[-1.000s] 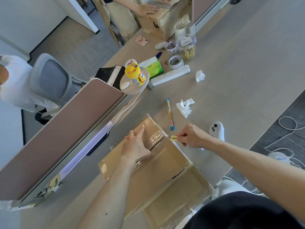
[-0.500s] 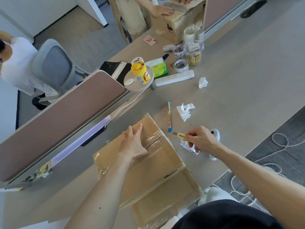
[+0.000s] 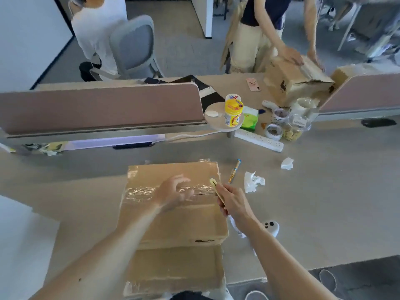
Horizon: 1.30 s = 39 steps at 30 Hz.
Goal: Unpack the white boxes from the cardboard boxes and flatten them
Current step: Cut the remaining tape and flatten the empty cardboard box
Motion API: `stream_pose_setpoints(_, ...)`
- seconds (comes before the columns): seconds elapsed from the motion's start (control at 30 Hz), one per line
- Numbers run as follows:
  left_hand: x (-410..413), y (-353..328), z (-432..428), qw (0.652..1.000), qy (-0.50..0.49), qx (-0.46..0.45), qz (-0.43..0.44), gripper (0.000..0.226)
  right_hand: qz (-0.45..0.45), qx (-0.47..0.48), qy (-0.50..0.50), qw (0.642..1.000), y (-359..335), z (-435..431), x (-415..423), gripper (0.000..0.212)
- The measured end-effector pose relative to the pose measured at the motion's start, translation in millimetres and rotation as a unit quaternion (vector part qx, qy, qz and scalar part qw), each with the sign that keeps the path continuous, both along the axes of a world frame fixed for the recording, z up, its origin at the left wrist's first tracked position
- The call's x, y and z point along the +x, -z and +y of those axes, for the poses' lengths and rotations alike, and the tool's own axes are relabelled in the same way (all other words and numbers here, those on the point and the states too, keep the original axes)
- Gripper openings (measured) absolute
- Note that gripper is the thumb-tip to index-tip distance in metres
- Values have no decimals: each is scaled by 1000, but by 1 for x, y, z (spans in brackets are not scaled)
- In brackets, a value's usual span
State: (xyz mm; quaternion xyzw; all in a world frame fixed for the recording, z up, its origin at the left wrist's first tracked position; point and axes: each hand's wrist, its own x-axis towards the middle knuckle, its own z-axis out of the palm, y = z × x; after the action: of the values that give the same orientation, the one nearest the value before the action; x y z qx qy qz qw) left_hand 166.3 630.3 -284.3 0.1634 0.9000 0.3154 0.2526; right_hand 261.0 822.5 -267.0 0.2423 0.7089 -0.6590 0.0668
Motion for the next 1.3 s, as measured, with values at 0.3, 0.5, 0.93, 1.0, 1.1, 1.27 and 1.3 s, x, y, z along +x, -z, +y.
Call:
stream_pose_setpoints(0.3, 23, -16, -62, 933, -110, 326, -107, 23, -29, -13, -93, 995, -24, -106, -40, 50)
stream_pose_setpoints(0.5, 20, 3, -106, 883, -180, 427, -72, 43, -73, -32, -117, 990, -23, -168, -57, 56)
stream_pose_setpoints(0.93, -11, 31, -173, 854, -408, 323, -18, 44, 25, 450, -216, 866, 25, -176, -60, 45)
stream_pose_setpoints(1.0, -10, 43, -180, 889, -381, 255, 15, 43, -15, 501, -245, 830, 40, -176, -47, 56)
stream_pose_setpoints(1.1, -9, 65, -186, 926, -325, 188, 46, 44, -67, 528, -280, 799, 54, -178, -36, 64)
stream_pose_setpoints(1.27, -7, 72, -184, 944, -267, 179, 77, 50, -99, 524, -304, 789, 55, -178, -40, 66)
stream_pose_setpoints(1.3, -8, 74, -184, 944, -264, 180, 79, 50, -104, 525, -307, 787, 54, -178, -41, 66)
